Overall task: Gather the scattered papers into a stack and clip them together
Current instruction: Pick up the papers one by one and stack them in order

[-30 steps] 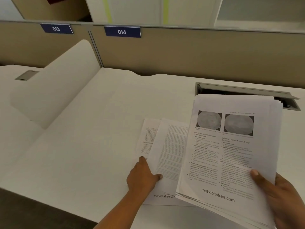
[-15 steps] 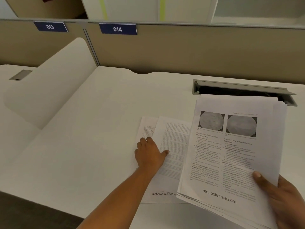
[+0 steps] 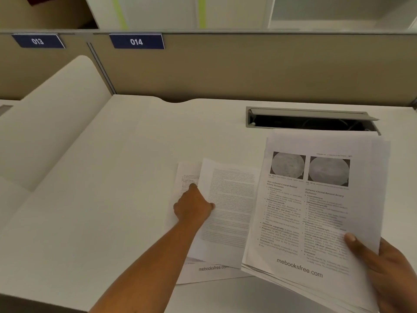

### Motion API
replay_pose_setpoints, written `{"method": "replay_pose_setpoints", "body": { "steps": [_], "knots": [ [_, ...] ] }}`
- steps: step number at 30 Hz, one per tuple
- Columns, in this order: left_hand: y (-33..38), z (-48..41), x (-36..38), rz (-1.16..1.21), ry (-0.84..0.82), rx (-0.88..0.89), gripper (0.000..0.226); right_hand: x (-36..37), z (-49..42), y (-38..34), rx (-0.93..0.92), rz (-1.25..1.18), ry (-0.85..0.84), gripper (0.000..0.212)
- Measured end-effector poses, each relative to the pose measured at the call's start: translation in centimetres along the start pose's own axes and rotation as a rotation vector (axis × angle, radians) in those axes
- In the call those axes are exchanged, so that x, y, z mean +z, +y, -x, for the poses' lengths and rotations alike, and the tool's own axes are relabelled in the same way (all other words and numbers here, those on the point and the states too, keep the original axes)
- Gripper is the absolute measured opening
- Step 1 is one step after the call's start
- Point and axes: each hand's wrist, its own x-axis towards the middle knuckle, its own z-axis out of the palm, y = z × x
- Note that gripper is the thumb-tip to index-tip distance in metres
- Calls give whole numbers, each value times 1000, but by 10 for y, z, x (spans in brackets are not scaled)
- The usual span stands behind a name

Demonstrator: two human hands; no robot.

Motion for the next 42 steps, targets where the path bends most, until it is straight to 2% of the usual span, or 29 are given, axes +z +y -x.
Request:
{"method": "replay_pose_setpoints", "body": {
  "steps": [1, 2, 3, 4, 6, 7, 8, 14, 18, 21, 28, 32, 34, 42],
  "knots": [
    [-3, -1, -2, 35, 7, 17, 33, 1, 2, -2, -3, 11, -6, 52],
    [-6, -3, -4, 91, -1, 28, 23, 0, 2, -1, -15, 22, 2, 70],
    [-9, -4, -7, 135, -14, 45, 29, -2, 2, -1, -23, 31, 36, 81],
    [-12, -4, -11, 169, -27, 70, 33, -3, 1, 0, -22, 26, 46, 76],
    [-19, -3, -23, 261, -49, 116, 26, -5, -3, 3, -11, -26, 14, 36],
    [-23, -2, -31, 321, -39, 135, 21, -5, -5, 3, 1, -34, 4, 21],
    [-27, -1, -39, 383, -13, 154, 19, -7, -7, 4, 10, -40, 12, 15],
    [-53, 19, -107, 635, 268, 240, 16, -4, -12, 2, 0, -39, 18, 14],
    [-52, 40, -149, 884, 345, 228, 26, 0, -14, 2, 4, -103, -9, 14],
    [-45, 52, -162, 1051, 329, 225, 13, 4, -18, 4, 14, -95, -16, 17],
    [-2, 71, -131, 1155, 117, 267, 12, 27, -14, -2, 15, -13, -45, 21],
    [25, 83, -102, 1169, -5, 280, 16, 38, -5, -17, 11, 52, -128, 10],
    [33, 89, -92, 1143, -55, 287, 17, 40, -1, -24, 19, 34, -164, 16],
    [38, 86, -82, 1037, -22, 220, 8, 49, 9, -36, -5, 46, -181, 12]
  ]
}}
